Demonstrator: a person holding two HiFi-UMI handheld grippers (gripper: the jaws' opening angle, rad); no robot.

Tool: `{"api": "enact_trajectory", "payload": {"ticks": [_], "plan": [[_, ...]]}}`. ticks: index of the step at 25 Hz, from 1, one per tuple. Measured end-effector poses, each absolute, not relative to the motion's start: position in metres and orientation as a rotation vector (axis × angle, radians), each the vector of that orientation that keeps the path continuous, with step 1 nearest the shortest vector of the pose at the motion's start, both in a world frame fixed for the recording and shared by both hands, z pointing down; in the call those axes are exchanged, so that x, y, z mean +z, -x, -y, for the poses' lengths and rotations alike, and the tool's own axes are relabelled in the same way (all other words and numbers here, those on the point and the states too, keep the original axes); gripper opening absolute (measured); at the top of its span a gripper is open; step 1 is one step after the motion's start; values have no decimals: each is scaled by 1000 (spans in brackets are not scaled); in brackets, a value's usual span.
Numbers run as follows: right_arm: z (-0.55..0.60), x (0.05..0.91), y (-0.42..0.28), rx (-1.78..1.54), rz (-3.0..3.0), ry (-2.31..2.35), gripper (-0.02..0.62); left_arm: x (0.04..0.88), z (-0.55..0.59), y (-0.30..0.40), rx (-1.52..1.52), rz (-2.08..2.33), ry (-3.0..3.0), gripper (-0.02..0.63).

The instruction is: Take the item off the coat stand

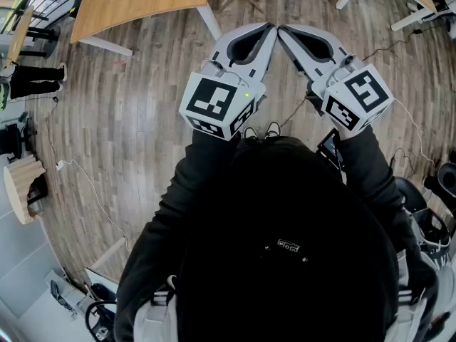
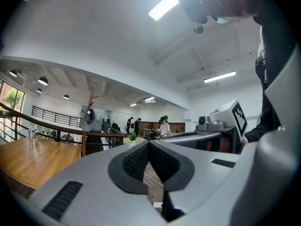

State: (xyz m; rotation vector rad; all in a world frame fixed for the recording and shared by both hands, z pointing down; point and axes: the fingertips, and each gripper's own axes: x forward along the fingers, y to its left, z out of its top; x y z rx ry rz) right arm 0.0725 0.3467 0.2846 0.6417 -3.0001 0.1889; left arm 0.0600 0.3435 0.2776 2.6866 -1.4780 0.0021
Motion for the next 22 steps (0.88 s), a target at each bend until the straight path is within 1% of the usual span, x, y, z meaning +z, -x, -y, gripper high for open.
{"api": "enact_trajectory", "payload": {"ticks": [13, 22], "plan": [[-358, 279, -70, 137, 2993, -594, 14, 271, -351, -56, -43, 1526, -2675, -2], [-345, 269, -82, 114, 3048, -611, 14, 263, -339, -69, 6, 1534, -2721, -2]]}}
